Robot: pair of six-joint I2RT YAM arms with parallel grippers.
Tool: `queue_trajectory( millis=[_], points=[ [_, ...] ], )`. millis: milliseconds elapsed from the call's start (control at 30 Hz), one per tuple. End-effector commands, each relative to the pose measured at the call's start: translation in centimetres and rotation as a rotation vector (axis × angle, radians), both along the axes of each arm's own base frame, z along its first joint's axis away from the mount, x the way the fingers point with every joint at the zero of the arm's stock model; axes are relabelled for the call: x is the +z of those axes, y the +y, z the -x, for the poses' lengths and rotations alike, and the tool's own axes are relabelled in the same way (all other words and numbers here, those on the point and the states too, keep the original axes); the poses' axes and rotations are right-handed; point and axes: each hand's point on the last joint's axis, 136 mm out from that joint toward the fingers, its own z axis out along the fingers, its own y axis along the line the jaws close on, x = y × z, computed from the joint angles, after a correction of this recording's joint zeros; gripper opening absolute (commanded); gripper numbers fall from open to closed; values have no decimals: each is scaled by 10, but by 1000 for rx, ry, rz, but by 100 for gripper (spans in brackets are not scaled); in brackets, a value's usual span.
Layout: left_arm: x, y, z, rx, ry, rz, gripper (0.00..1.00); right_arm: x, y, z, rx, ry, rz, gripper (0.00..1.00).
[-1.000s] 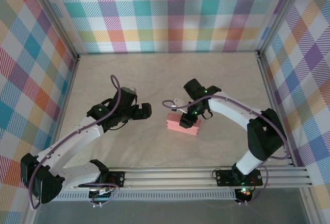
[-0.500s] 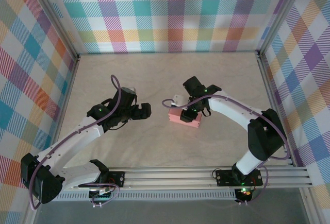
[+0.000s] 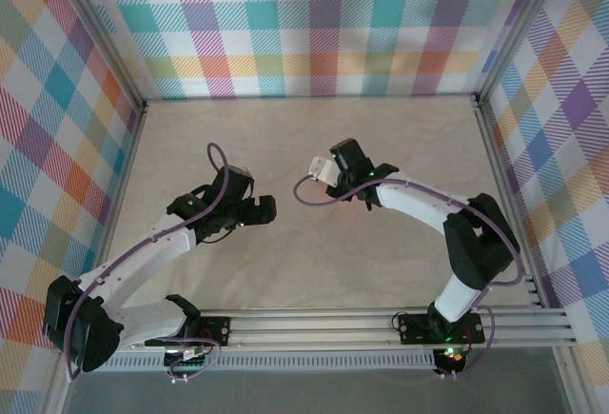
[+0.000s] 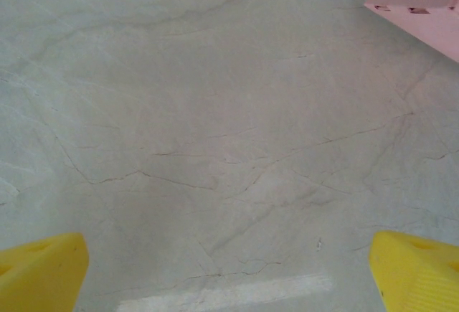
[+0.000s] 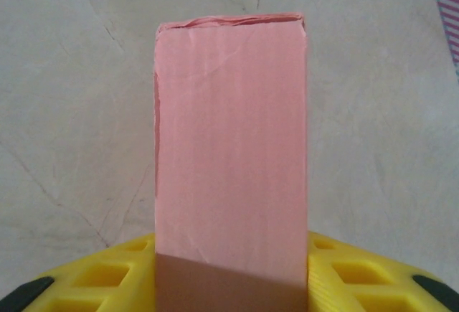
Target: Fold the paper box
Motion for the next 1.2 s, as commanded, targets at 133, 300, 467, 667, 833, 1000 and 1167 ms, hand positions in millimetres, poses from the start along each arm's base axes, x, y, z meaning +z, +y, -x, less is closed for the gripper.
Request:
queue_trajectory(
  millis=[133, 300, 467, 667, 833, 1000, 1167],
  points=[
    [-4, 4, -3, 18, 4, 6, 100, -17, 0, -5, 24, -14, 62, 55],
    [-7, 4, -4, 22, 16, 8, 100, -21, -3, -8, 18, -22, 80, 80],
    [-9, 3, -4, 19, 21, 9, 100, -31, -13, -20, -17, -47, 124, 100],
    [-15, 3, -4, 18, 27, 5, 100, -28, -12, -21, -43, -42, 47, 100],
    [-23, -11, -17, 17, 4, 100, 100, 17, -22, -20, -267, 59, -360, 100],
    [-19, -49, -50, -24, -26, 260, 99, 30, -68, -19, -722, 296, -764, 96],
    [-23, -87, -88, -61, -1, 336, 92, 8, -97, -10, -1053, 558, -982, 84]
  ],
)
